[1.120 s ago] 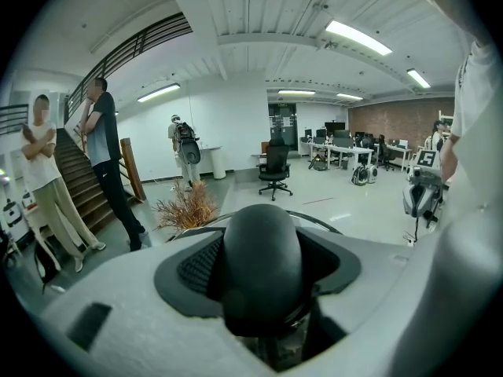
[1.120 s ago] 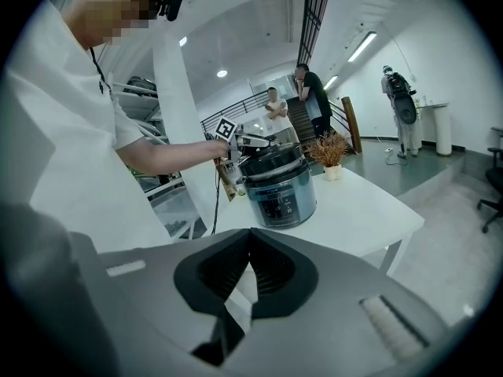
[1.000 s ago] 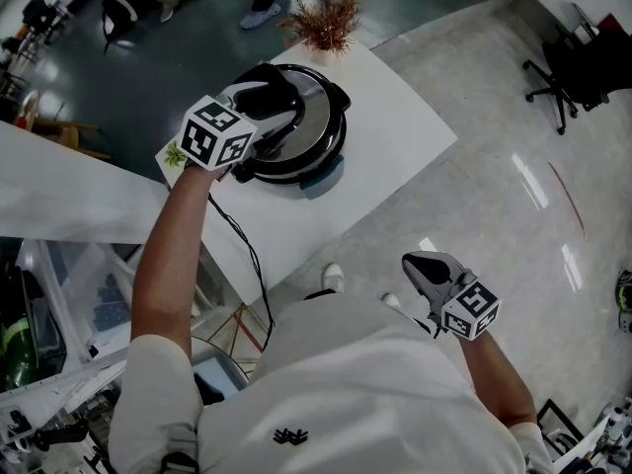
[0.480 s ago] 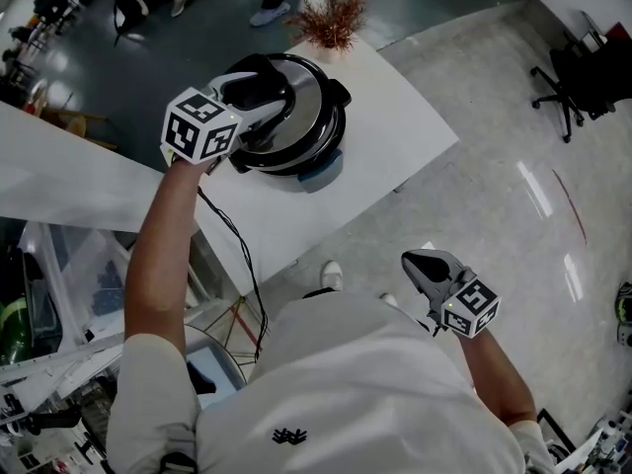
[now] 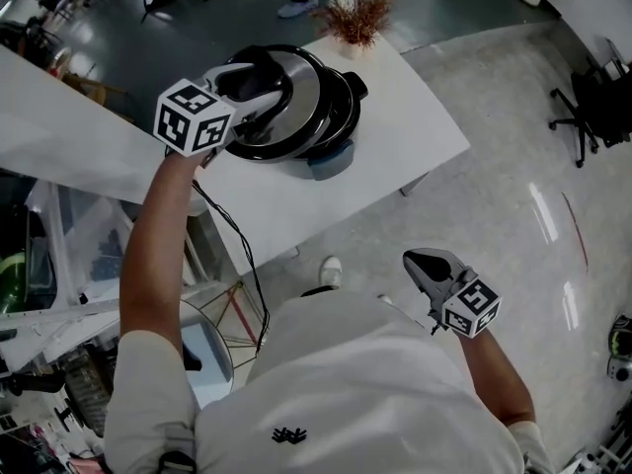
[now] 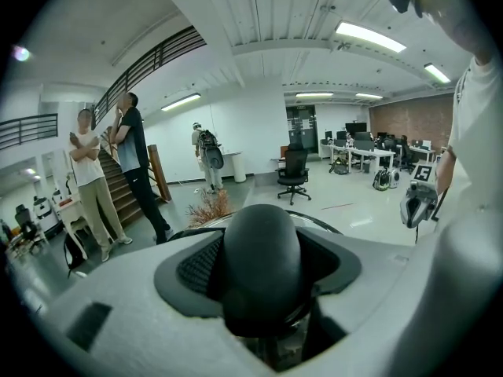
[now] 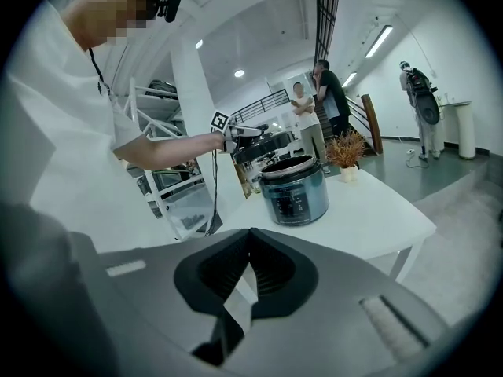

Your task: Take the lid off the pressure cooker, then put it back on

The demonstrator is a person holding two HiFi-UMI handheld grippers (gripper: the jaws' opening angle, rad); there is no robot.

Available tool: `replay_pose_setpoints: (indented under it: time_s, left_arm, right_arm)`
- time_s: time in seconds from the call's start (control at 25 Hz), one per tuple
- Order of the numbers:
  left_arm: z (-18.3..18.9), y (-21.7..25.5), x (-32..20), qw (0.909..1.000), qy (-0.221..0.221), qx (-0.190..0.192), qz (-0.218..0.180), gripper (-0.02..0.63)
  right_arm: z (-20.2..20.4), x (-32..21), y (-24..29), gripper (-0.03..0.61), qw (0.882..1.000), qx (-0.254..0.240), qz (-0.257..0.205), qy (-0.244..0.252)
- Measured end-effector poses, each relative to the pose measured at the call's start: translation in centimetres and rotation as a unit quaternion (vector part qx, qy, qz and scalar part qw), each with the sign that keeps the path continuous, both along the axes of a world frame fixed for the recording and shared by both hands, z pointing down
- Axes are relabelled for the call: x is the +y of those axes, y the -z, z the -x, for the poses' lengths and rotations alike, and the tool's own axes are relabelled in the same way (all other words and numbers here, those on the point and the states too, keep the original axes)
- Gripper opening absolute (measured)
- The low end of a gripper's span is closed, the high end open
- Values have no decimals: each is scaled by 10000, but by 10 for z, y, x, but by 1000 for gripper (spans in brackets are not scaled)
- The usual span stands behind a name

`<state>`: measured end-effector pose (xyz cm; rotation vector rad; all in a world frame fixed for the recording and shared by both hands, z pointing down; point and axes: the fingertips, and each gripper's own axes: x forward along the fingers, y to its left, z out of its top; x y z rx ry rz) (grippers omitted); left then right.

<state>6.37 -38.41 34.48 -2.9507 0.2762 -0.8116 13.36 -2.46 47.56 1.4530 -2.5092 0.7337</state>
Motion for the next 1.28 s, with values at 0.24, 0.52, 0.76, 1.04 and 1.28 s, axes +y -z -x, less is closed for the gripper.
replay_pose_setpoints:
  time_s: [0.24, 0.52, 0.76, 1.04, 1.28]
  left_arm:
    - [31, 9, 10, 9994, 354, -24, -49, 285]
    - [72, 14, 28, 9967, 804, -44, -88, 286]
    - [111, 14, 47, 9925, 1223, -68, -65, 285]
    - [148, 7, 76, 9861, 1658, -78, -11, 285]
    - [184, -8, 94, 9805, 1961, -106, 81, 285]
  right_arm:
    - [2, 6, 0, 14, 9995, -20, -13, 328]
    - [9, 8, 3, 14, 9966, -16, -56, 825]
    - [16, 13, 2, 14, 9923, 0, -35, 1240]
    - [22, 25, 0, 14, 9866, -9, -30, 1631]
    - [39, 24, 0, 14, 9807, 30, -26, 1953]
